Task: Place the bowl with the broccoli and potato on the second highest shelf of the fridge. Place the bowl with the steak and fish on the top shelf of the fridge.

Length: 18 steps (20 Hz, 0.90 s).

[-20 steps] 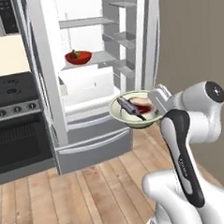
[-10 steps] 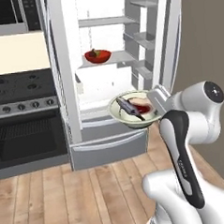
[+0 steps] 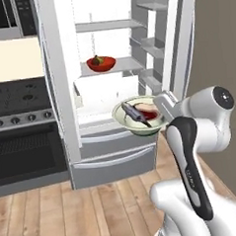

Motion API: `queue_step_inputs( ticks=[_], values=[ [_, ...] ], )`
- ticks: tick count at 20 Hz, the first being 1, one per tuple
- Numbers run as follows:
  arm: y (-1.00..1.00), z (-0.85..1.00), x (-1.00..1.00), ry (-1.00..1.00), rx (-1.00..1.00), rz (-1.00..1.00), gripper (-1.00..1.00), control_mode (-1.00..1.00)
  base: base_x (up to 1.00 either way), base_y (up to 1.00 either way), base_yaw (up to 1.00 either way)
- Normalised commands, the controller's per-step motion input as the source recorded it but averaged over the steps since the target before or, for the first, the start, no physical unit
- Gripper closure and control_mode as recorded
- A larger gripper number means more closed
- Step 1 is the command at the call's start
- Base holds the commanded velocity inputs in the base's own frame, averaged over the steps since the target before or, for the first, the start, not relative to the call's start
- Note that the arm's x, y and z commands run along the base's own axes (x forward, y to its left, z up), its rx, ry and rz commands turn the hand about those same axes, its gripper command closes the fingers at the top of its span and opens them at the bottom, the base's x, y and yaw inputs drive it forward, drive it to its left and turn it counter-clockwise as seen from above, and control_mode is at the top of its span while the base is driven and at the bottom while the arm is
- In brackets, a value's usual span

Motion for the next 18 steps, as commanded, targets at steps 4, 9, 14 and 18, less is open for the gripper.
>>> queue_step_inputs(
  ticks=[4,9,14,18],
  values=[
    [0.00,0.00,0.00,0.00,0.00,0.00,1.00,1.00,0.62,-0.27,0.00],
    [0.00,0.00,0.00,0.00,0.00,0.00,1.00,1.00,0.71,-0.01,0.00],
    [0.00,0.00,0.00,0.00,0.00,0.00,1.00,1.00,0.75,0.00,0.00],
    [0.00,0.00,0.00,0.00,0.00,0.00,1.00,1.00,0.76,0.00,0.00]
  ],
)
